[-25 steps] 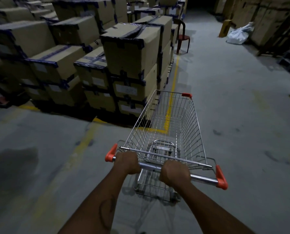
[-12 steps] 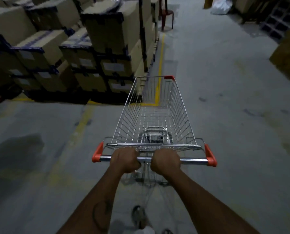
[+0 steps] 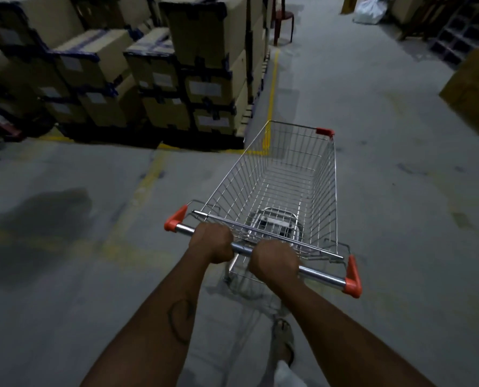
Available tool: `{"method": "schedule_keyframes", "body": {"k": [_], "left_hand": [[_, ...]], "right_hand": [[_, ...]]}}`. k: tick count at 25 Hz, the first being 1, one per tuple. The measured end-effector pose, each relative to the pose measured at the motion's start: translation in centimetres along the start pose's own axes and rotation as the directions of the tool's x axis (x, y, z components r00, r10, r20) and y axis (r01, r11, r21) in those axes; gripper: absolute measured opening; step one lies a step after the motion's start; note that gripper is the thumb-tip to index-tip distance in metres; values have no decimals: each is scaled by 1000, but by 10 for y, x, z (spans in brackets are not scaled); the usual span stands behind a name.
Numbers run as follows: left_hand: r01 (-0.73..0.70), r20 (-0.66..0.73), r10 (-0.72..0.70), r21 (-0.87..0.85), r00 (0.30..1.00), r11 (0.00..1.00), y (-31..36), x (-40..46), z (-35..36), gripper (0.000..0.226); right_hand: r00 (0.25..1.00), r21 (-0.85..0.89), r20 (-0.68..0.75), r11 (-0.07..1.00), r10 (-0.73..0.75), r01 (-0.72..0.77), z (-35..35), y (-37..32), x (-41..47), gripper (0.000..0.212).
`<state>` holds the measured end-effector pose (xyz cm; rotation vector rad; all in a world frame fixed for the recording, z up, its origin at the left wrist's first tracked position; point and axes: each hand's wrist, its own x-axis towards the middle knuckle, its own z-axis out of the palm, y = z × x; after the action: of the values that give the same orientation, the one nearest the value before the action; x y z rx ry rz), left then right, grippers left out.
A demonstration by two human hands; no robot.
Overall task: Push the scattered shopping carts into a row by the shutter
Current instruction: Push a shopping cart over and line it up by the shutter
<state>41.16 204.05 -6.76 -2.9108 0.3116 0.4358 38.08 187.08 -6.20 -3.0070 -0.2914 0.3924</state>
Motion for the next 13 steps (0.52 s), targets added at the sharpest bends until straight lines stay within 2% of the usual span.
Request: {"method": "schedule_keyframes", "body": {"k": [4,13], "left_hand": [[27,-11,-26,29,1000,999,7,-88,29,24],[150,46,-148,-46,988,988,34,-281,73,20]], "right_hand": [[999,22,-11,999,48,-48,30,-37,-86,20],[992,6,56,993,-114,114,67,-80,-250,25]]}}
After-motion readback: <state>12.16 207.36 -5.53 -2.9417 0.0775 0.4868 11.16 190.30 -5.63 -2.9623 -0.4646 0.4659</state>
